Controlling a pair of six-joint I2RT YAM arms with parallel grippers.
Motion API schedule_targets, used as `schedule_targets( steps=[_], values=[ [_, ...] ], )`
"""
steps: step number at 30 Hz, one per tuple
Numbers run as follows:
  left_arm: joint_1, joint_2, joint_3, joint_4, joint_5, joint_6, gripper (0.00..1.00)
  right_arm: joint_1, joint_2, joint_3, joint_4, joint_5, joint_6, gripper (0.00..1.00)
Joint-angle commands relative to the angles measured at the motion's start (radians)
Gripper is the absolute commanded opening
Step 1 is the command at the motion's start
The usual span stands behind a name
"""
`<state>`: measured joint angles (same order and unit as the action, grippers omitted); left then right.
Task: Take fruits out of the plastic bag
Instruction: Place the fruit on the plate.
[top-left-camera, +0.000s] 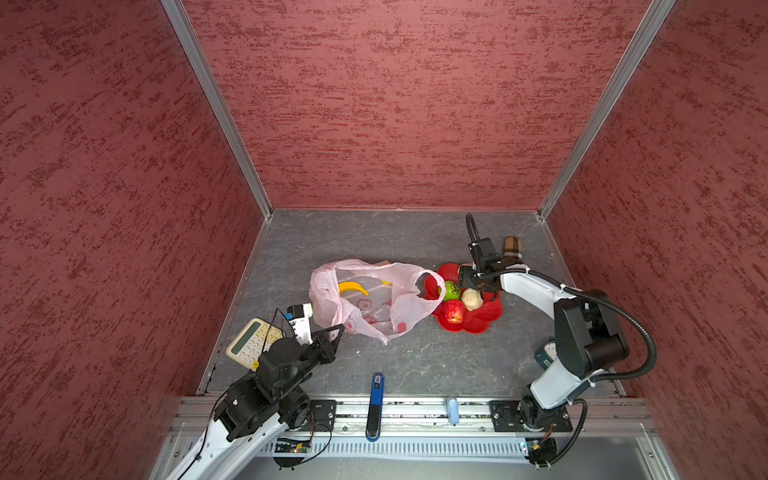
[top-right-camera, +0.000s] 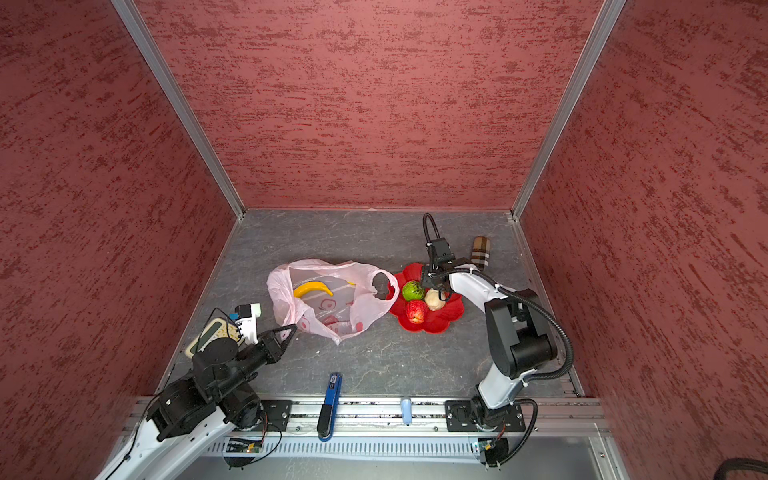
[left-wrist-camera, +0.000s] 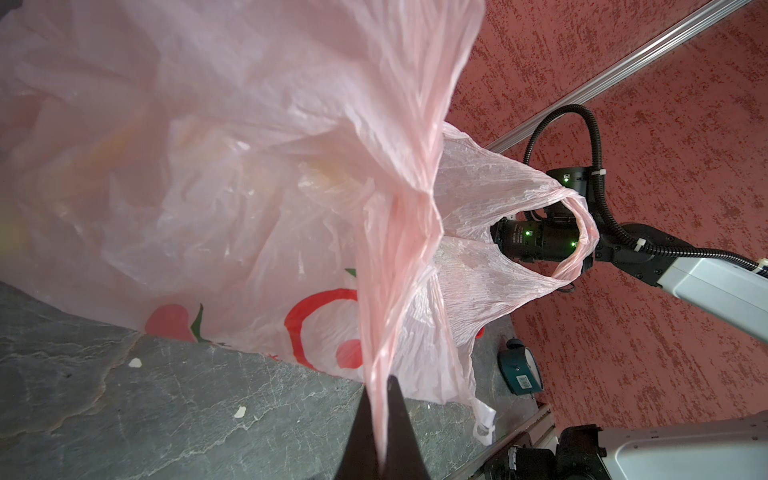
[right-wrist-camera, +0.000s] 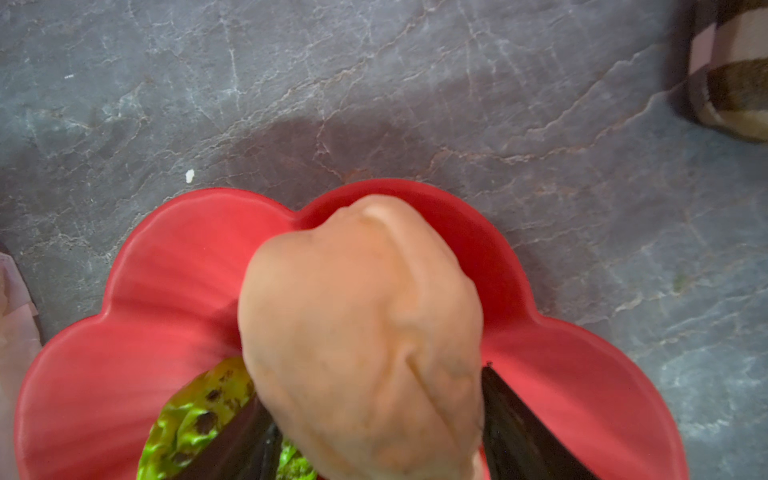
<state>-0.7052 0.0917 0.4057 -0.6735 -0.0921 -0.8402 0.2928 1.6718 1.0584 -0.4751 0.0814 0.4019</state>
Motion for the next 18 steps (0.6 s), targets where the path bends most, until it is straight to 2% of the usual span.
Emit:
schedule_targets(
  steps=[1, 10, 18],
  values=[
    [0.003, -0.001, 0.009, -0.002, -0.012, 0.010, 0.00, -0.006, -0.011, 0.035, 0.003, 0.006, -0.012, 0.76],
    [0.002, -0.005, 0.020, -0.027, -0.021, 0.014, 0.00, -0.004, -0.073, 0.058, -0.047, 0.014, -0.013, 0.77],
    [0.002, -0.011, 0.039, -0.048, -0.042, 0.024, 0.00, 0.054, -0.303, 0.114, -0.136, 0.050, -0.026, 0.77]
  ],
)
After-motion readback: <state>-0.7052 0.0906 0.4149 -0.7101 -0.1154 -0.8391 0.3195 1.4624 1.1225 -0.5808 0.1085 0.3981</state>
